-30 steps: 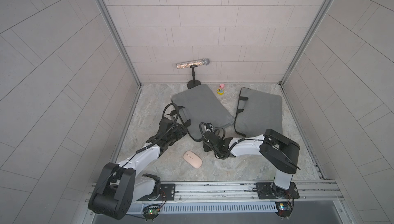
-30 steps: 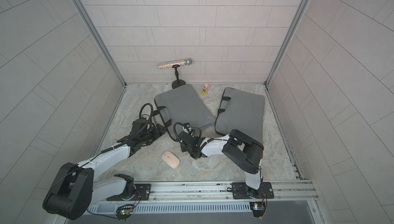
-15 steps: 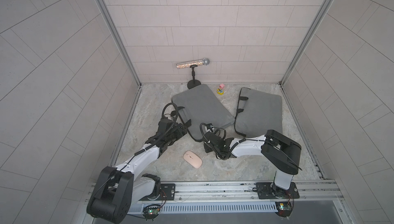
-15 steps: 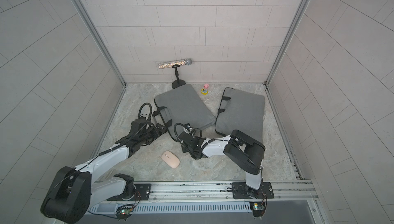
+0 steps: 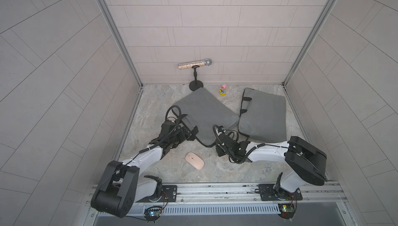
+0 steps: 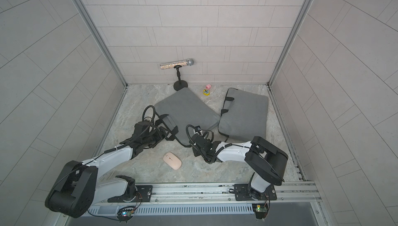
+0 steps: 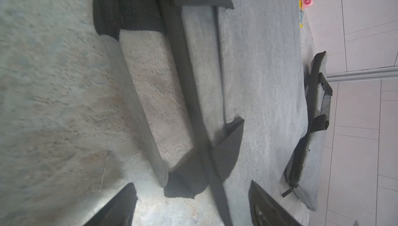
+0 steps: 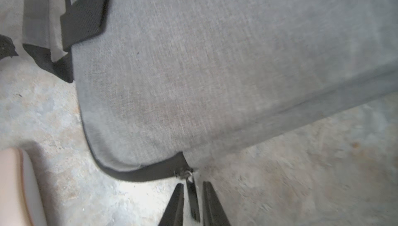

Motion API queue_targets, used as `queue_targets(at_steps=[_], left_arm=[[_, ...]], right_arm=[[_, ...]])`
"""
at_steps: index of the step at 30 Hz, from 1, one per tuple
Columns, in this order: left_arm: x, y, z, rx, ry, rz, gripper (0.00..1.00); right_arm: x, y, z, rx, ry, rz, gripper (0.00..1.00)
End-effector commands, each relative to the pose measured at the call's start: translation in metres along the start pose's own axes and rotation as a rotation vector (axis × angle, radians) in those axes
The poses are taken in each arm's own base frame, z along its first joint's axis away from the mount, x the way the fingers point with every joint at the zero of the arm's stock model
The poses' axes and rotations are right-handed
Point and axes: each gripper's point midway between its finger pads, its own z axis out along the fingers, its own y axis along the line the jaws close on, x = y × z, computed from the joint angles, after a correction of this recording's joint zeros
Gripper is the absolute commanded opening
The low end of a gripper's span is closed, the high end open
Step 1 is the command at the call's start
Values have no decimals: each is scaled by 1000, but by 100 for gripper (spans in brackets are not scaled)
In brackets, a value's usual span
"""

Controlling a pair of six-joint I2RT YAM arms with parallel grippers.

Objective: Put the mouse into the laptop bag
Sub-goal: Unzip the zipper on the zippered laptop bag.

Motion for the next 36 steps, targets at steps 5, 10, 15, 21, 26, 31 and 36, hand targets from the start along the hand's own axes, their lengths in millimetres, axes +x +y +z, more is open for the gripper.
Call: queue_targets(at_steps=[5,10,15,21,26,31,36], left_arm=[[0,-5,2,30,-2,-2,85],[0,-6,1,32,-5,-1,84],[0,-7,-2,34,-5,0,84],[-2,-8,-7,31,-24,7,84],[-5,-9,-10,26,-31,13,84],[-5,-10,-12,29,-33,15,84],[-5,-10,-12,26,-32,15,84]], right_arm=[[7,-27,-17,63,-11,-39,36],[5,-20,-17,19,-17,-64,44],[6,-4,-1,-133,28,-82,49],[17,-4,22,-277,100,-6,54],[30,0,33,-303,151,-8,54],[32,2,35,-318,158,-1,53],[35,3,33,-333,158,10,48]])
